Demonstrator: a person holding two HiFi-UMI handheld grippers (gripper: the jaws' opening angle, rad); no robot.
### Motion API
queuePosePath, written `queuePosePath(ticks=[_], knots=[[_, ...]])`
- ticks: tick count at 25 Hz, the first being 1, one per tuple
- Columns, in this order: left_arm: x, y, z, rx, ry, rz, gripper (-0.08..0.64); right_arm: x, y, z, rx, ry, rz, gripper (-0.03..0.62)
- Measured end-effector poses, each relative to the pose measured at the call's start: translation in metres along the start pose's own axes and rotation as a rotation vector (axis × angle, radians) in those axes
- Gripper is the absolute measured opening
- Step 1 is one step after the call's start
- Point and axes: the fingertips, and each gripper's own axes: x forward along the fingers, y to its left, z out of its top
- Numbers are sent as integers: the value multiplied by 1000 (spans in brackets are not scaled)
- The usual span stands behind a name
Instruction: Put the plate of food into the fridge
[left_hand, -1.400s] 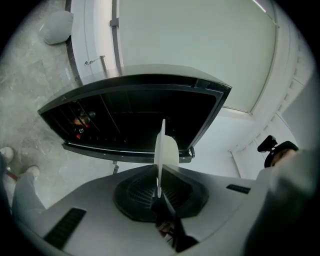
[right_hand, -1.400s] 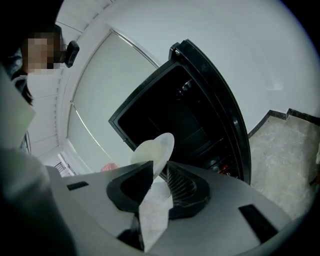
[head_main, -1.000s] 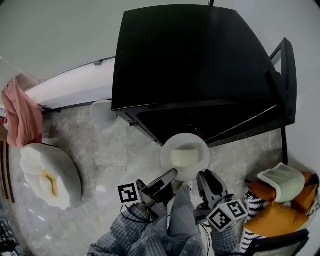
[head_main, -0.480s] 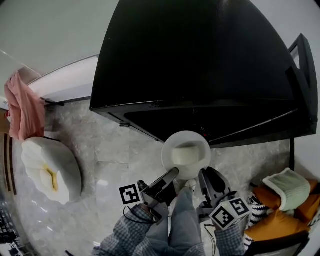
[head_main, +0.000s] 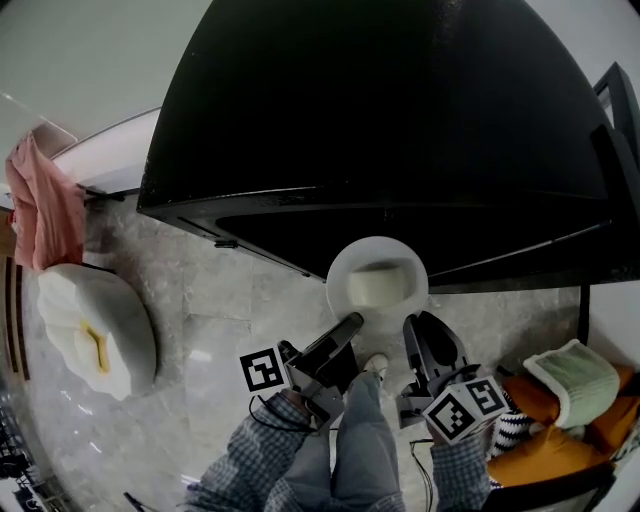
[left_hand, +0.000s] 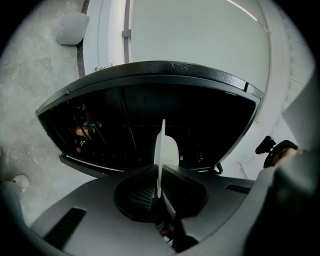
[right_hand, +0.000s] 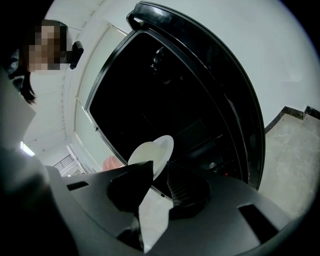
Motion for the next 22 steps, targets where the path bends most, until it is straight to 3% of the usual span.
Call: queuePosePath(ticks=[15, 22], knots=[[40, 11, 22, -26, -63, -30, 20, 33, -30, 26, -57, -26, -40, 89], [57, 27, 32, -30, -64, -12, 20, 52, -49, 25, -111, 24, -56, 91]])
